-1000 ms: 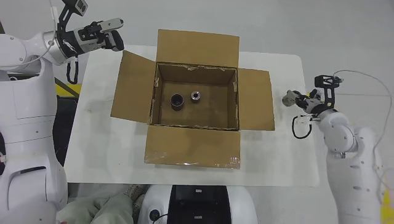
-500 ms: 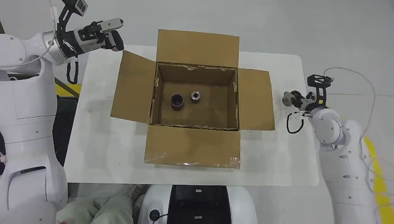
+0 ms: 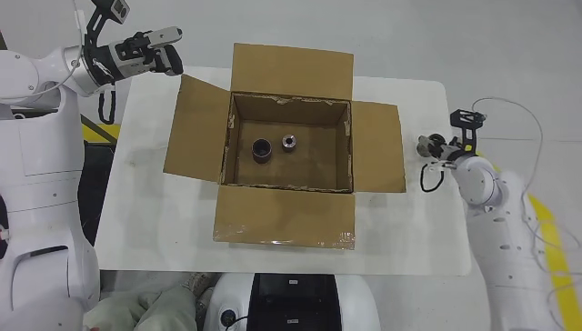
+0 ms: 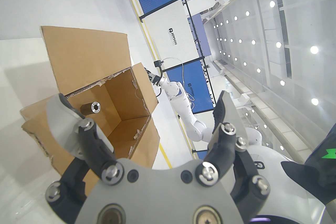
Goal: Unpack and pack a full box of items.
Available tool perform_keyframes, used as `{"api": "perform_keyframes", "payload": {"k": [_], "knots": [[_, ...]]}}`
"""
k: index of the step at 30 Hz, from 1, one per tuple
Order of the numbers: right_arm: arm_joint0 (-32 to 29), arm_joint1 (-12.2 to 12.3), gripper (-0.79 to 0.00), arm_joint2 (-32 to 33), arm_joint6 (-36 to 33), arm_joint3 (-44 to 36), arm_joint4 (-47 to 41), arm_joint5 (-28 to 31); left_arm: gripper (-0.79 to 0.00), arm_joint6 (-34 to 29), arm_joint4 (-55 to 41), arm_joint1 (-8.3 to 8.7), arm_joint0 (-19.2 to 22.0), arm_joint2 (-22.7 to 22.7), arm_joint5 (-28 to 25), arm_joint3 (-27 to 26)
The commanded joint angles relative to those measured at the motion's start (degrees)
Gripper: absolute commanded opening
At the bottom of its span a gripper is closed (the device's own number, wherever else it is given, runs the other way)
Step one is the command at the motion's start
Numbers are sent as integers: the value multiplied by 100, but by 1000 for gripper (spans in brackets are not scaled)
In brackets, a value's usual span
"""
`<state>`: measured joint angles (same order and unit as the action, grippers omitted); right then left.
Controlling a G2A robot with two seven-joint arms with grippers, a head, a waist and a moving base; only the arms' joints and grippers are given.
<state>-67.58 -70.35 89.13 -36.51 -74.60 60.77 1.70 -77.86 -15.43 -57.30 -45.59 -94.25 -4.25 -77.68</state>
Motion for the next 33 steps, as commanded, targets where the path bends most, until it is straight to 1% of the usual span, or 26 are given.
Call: {"api": "perform_keyframes", "payload": {"k": [1,4,7,8,11,17,24,33], "knots": [[51,0,-185,-34,14,83,25,-28,0,0,0,0,0,0,0,0],[112,0,-277,-81,42,167,67,-67,0,0,0,0,0,0,0,0],[168,0,-422,-129,44,239,90,-95,0,0,0,0,0,0,0,0],[182,2,-489,-138,46,254,103,-102,0,0,0,0,0,0,0,0],[202,6,-610,-161,57,272,122,-110,0,0,0,0,0,0,0,0],[85,25,-782,-142,94,73,152,-123,0,0,0,0,0,0,0,0],[-179,45,-785,-135,152,-364,135,-34,0,0,0,0,0,0,0,0],[-771,83,-785,-45,330,-1388,212,51,0,0,0,0,0,0,0,0]]}}
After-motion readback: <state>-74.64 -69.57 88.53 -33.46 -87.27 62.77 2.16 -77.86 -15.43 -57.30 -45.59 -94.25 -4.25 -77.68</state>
